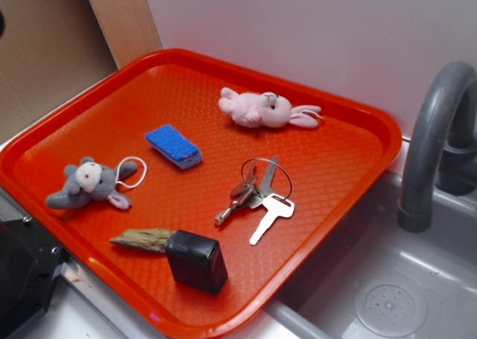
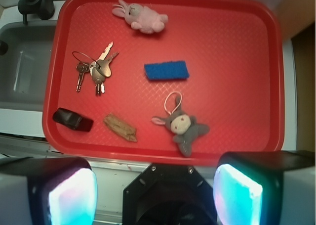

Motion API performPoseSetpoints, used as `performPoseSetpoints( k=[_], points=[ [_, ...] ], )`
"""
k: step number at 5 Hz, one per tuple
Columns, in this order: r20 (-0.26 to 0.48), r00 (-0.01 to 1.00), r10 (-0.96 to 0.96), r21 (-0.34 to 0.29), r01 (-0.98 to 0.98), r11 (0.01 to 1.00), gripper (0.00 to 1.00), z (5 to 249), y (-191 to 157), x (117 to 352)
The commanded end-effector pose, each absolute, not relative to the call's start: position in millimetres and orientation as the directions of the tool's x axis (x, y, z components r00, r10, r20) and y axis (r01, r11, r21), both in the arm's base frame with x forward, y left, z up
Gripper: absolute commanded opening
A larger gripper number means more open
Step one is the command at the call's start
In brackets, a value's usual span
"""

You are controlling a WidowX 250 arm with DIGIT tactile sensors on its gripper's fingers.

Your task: Grab the black box.

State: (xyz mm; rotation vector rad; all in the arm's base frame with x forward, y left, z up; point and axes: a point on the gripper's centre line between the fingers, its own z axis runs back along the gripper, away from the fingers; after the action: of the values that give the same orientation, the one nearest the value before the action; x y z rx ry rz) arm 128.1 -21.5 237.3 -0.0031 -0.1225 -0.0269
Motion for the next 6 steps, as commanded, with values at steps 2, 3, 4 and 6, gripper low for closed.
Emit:
performPoseSetpoints(
  k=[2, 3, 4, 6],
  points=[
    [0.180, 0.779, -0.601, 0.123, 0.588, 0.799, 1.00, 225, -97, 179],
    [0.145, 0.612, -0.777, 0.104, 0.772, 0.627, 1.00, 208, -134, 169],
    [0.112, 0.441, -0.890, 0.052, 0.892, 0.449, 1.00, 188, -147, 153],
    [-0.023, 0.316, -0.948, 0.015, 0.949, 0.316, 1.00, 118, -162, 139]
  ],
)
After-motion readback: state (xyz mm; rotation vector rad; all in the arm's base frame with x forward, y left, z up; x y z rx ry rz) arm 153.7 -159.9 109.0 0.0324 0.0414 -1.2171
